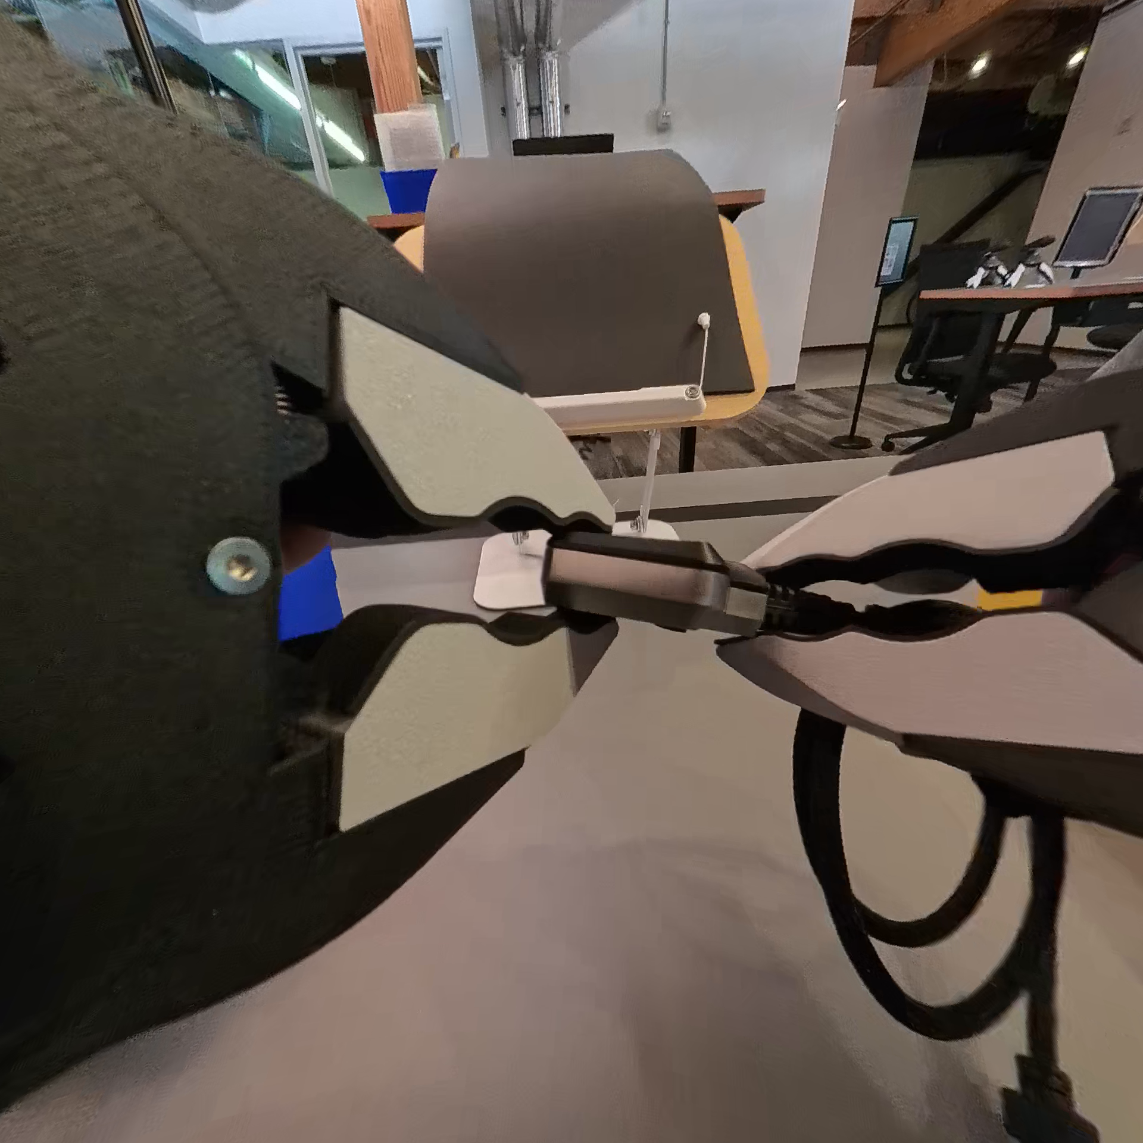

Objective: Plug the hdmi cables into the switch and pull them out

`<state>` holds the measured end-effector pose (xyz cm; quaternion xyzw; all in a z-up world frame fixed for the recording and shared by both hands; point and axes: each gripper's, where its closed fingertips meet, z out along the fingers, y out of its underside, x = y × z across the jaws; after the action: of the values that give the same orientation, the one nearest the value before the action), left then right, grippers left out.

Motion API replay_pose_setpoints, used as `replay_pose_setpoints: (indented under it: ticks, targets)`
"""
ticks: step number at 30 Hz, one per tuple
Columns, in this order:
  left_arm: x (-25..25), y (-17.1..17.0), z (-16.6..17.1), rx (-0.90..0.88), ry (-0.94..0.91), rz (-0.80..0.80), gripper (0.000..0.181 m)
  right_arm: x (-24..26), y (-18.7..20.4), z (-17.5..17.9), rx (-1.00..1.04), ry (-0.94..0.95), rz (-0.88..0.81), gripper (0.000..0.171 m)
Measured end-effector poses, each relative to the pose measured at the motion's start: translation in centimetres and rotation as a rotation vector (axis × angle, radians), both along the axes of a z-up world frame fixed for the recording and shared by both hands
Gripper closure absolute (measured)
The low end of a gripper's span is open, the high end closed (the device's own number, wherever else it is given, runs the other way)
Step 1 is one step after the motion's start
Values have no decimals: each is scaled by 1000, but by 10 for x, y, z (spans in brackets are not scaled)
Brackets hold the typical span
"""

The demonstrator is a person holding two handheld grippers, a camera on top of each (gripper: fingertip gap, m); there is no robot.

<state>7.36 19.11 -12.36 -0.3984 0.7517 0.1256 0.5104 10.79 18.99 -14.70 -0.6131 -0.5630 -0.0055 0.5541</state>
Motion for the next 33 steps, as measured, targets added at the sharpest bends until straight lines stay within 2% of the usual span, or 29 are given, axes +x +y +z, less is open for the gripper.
replay_pose_setpoints:
  ticks: [3, 6, 8, 10, 13, 18, 22, 28, 33]
  targets:
    - [-1, -1, -2, -37, 21, 27, 160, 0, 3, 0, 41, -38, -27, 147]
    - [-2, 0, -2, -56, 29, 55, 160, 0, 6, 1, 99, -89, -56, 148]
    - [-3, -3, -5, -97, 41, 51, 160, 0, 7, -2, 109, -106, -60, 140]
    - [1, -13, -8, -163, 34, 19, 161, -9, 0, -3, 81, -83, -10, 142]
    - [4, -15, -8, -160, 30, 14, 161, -9, 0, -5, 86, -150, -25, 149]
    - [7, -16, -5, -170, -10, 9, 160, -7, 0, -3, 57, -78, -21, 150]
    - [2, -17, 15, -225, -130, 9, 155, -4, -2, 5, 0, 70, 15, 150]
    - [-42, 5, 34, -176, -184, 123, 154, 3, 0, 1, -17, 87, 1, 150]
    - [-120, 46, 54, -97, -152, 316, 155, 1, -1, 1, 0, 54, -15, 150]
